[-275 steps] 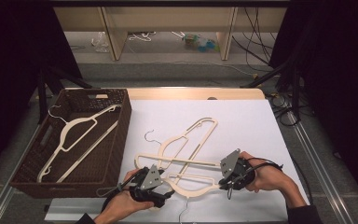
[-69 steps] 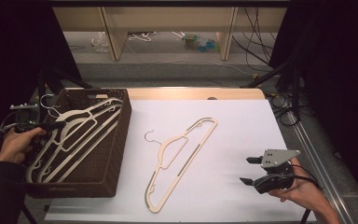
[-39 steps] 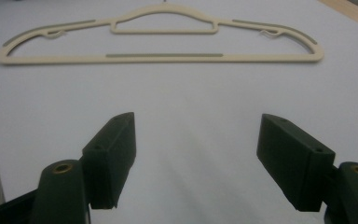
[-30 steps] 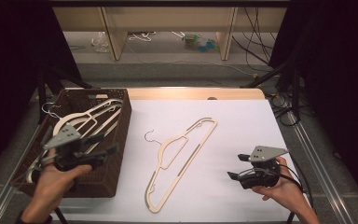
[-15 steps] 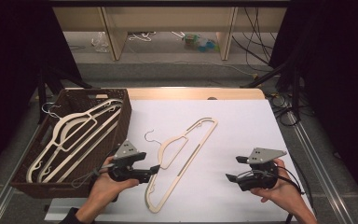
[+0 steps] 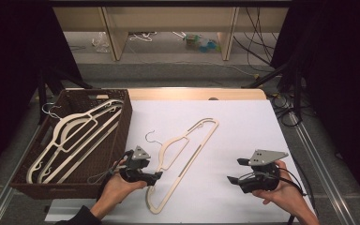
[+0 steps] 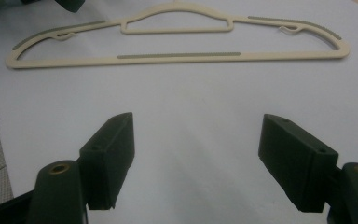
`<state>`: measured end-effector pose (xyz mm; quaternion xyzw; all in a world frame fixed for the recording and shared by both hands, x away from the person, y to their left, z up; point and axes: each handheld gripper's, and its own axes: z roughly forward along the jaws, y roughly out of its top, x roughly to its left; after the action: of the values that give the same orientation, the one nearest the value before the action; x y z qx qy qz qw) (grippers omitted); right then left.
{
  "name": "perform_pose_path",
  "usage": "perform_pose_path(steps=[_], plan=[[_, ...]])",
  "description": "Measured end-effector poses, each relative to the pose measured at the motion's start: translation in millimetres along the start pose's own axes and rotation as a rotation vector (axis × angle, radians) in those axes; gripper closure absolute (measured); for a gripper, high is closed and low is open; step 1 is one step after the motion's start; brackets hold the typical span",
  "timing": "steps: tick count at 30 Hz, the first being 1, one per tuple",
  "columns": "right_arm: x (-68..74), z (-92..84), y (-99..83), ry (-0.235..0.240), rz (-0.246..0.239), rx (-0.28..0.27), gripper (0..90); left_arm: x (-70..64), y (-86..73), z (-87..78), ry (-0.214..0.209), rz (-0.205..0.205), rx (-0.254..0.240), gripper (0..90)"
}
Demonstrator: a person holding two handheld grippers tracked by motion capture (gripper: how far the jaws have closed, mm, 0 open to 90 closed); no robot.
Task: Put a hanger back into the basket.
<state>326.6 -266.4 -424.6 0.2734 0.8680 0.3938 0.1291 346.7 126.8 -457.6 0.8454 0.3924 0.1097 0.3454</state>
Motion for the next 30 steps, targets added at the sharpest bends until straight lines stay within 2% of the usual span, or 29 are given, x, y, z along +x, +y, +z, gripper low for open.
perform_pose_path(steps=[6, 9, 14, 15, 21, 30], plan=[[-0.3, 0.6, -1.7, 0.001, 0.0, -0.005, 28.1, 1.1, -2.4, 4.5, -0.003, 0.006, 0.039, 33.0], [-0.6, 0.6, -2.5, 0.002, 0.004, -0.007, 28.1, 0.4, -2.5, 6.8, 0.001, -0.002, 0.043, 33.0], [-2.2, 2.8, -5.2, 0.008, 0.007, -0.006, 28.1, 0.3, -2.3, 11.9, 0.001, 0.023, 0.072, 34.2], [-2.2, 2.9, -5.5, 0.014, 0.012, 0.001, 28.1, 1.0, -2.1, 12.9, -0.008, 0.013, 0.081, 34.7], [-1.3, 2.8, -6.7, 0.009, 0.006, -0.004, 28.0, 3.5, -2.7, 17.6, 0.004, 0.016, 0.096, 36.0], [0.0, 1.3, -8.2, 0.011, 0.012, -0.003, 28.0, 4.5, -3.1, 21.0, -0.002, 0.017, 0.118, 35.6]])
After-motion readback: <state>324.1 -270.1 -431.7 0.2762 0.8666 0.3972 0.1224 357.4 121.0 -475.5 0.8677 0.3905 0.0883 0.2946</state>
